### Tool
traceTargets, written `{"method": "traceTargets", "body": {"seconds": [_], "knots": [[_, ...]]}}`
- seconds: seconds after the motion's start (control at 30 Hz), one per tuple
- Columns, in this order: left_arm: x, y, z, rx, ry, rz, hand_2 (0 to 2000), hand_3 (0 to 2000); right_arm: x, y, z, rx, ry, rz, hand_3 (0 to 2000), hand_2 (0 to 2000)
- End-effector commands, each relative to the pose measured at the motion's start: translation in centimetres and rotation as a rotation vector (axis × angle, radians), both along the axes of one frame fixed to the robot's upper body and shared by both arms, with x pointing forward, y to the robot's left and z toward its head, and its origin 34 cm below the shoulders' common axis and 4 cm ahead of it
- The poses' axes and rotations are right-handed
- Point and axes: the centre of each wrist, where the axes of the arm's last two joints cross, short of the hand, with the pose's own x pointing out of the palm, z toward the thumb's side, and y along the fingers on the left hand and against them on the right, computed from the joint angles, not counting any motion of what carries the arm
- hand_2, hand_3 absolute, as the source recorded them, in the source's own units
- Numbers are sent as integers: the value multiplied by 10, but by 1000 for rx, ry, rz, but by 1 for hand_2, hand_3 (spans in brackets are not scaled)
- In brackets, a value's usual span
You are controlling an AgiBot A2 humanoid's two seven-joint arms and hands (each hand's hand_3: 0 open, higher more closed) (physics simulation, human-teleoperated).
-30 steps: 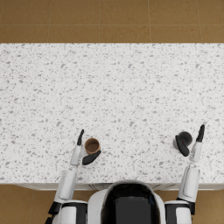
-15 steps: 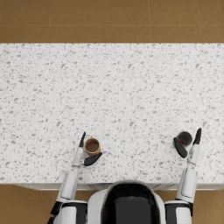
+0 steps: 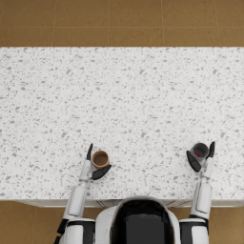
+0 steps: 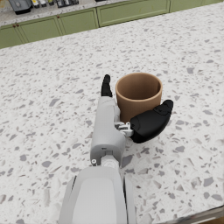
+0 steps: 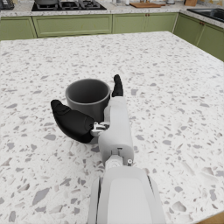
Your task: Pick up two cups and pour the berry on the right into the cup on the left
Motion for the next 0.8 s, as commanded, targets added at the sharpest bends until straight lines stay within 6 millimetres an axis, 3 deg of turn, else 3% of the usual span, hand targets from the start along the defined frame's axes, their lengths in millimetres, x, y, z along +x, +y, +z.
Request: {"method": "traceTargets", "body": {"seconds": [0.03,0.47,0.5,0.53,0.6,0.73,0.8], "knots": [[5,-1,-2,-6,1,5,0,0,4,-1,0,2,-1,0,0,0],[14,-8,-9,-42,19,13,0,0,12,0,-6,24,12,-4,0,0],[14,-8,-9,-43,19,17,1361,327,11,0,-5,24,8,-4,327,1361],[14,-8,-5,-47,8,-1,2000,653,11,1,-6,30,11,48,653,2000],[14,-10,6,-60,-26,-45,2000,1280,12,3,-4,38,6,140,1280,2000],[16,-24,38,-98,-152,-109,2000,1280,13,14,21,9,-93,184,1280,2000],[20,-33,42,-116,-172,-126,2000,1280,12,28,40,-10,-163,220,1280,2000]]}}
